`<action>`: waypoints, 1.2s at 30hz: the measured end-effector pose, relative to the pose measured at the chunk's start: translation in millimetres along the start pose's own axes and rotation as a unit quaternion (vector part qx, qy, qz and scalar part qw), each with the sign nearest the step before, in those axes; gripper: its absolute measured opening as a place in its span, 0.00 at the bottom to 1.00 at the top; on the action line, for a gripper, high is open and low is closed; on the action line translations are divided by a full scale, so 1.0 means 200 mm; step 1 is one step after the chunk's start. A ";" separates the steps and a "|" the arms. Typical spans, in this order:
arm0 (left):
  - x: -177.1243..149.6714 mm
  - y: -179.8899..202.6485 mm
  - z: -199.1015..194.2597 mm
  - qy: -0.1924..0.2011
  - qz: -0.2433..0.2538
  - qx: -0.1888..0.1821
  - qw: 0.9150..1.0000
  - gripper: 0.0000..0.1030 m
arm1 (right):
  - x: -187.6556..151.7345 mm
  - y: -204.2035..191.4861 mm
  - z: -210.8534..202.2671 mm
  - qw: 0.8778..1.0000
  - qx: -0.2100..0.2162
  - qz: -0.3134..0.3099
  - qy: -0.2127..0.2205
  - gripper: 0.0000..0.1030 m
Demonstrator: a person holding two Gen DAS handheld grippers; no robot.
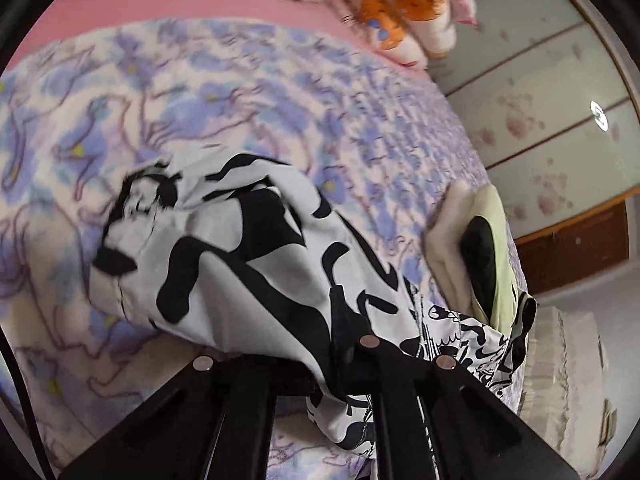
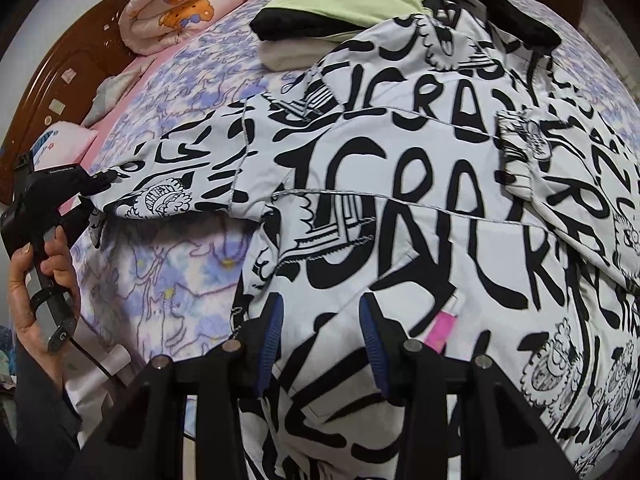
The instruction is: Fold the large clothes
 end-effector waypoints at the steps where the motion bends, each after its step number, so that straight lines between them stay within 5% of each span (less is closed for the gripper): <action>1: 0.00 0.02 -0.01 0.005 0.009 -0.001 1.000 0.03 | 0.00 0.01 -0.01 1.000 0.000 0.003 0.002 0.38; 8: 0.00 0.14 -0.07 0.034 0.071 0.000 0.997 0.03 | 0.02 0.16 -0.08 0.999 0.007 0.048 0.019 0.38; 16: -0.03 0.31 -0.12 0.059 0.165 0.027 0.984 0.03 | 0.03 0.31 -0.15 0.996 0.011 0.079 0.046 0.38; 27: -0.08 0.43 -0.15 0.081 0.207 0.051 0.974 0.03 | 0.04 0.64 -0.25 0.989 0.006 0.119 0.083 0.38; 33: -0.18 0.74 -0.20 0.090 0.231 0.024 0.969 0.03 | 0.05 0.80 -0.28 0.986 0.001 0.136 0.099 0.38; 36: -0.32 1.01 -0.20 0.088 0.279 -0.005 0.956 0.03 | 0.06 0.85 -0.29 0.984 0.008 0.144 0.104 0.38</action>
Point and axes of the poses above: each gripper's, at about its wrist camera, not at the fingertips, and z roughly the way its jaws point, y to its right, x to its top, the point moved 3 cm from there along z, roughly the way its jaws point, and after that the axes turned 11 degrees about z, right-handed, at the moved point
